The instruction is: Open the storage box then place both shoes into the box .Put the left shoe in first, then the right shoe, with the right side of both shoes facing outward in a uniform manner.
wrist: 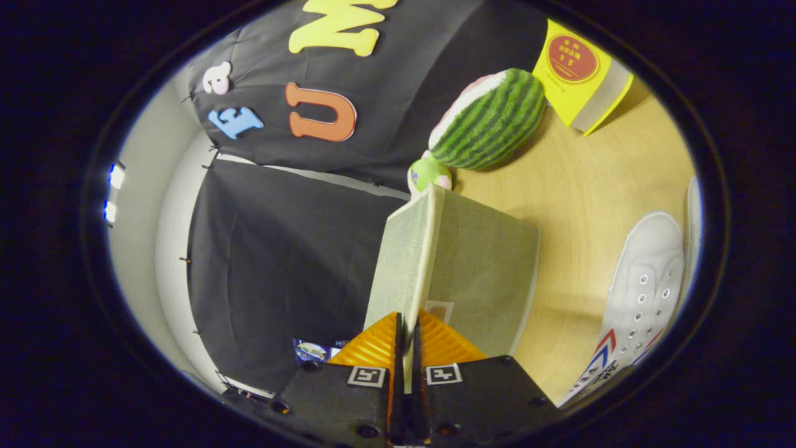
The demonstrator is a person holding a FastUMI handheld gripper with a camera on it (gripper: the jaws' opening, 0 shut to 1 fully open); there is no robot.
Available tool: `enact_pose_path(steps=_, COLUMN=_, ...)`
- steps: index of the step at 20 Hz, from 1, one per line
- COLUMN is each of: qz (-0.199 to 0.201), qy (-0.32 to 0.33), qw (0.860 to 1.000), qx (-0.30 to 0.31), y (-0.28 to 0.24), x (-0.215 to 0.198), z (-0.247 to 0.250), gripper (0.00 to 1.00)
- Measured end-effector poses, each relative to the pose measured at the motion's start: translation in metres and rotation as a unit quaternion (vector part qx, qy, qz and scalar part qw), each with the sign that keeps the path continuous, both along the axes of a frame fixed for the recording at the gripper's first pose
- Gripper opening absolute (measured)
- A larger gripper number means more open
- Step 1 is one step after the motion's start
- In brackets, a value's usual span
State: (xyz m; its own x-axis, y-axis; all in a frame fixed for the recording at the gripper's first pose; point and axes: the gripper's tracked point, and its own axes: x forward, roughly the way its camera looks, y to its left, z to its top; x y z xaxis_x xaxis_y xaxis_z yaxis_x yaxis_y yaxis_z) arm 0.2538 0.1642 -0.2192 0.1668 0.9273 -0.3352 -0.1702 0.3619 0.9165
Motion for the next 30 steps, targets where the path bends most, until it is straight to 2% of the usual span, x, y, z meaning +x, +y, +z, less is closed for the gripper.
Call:
enact_pose_path(steps=7, qz=-0.003, qy=-0.029, qw=0.999, qx=-0.015, y=0.023, x=-0.022, z=0.064, gripper=0.10)
enact_pose_path(steps=12, qz=0.009, qy=-0.051, qw=0.998, qx=-0.025, y=0.063, x=-0.038, z=0.096, gripper=0.10)
enact_pose_path(steps=16, qz=-0.013, qy=-0.052, qw=0.998, qx=-0.025, y=0.092, x=-0.033, z=0.123, gripper=0.10)
enact_pose_path(steps=19, qz=-0.010, qy=-0.062, qw=0.998, qx=-0.031, y=0.119, x=-0.037, z=0.138, gripper=0.10)
enact_pose_path(steps=21, qz=-0.015, qy=-0.068, qw=0.997, qx=-0.022, y=0.137, x=-0.038, z=0.149, gripper=0.10)
enact_pose_path(steps=24, qz=-0.046, qy=-0.076, qw=0.996, qx=-0.004, y=0.166, x=-0.030, z=0.158, gripper=0.13)
enact_pose_path(steps=27, qz=-0.058, qy=-0.045, qw=0.997, qx=0.040, y=0.196, x=-0.031, z=0.163, gripper=0.13)
enact_pose_path(steps=29, qz=-0.094, qy=-0.048, qw=0.993, qx=0.057, y=0.211, x=-0.020, z=0.167, gripper=0.21)
enact_pose_path(steps=30, qz=-0.119, qy=-0.065, qw=0.990, qx=0.047, y=0.214, x=-0.013, z=0.166, gripper=0.37)
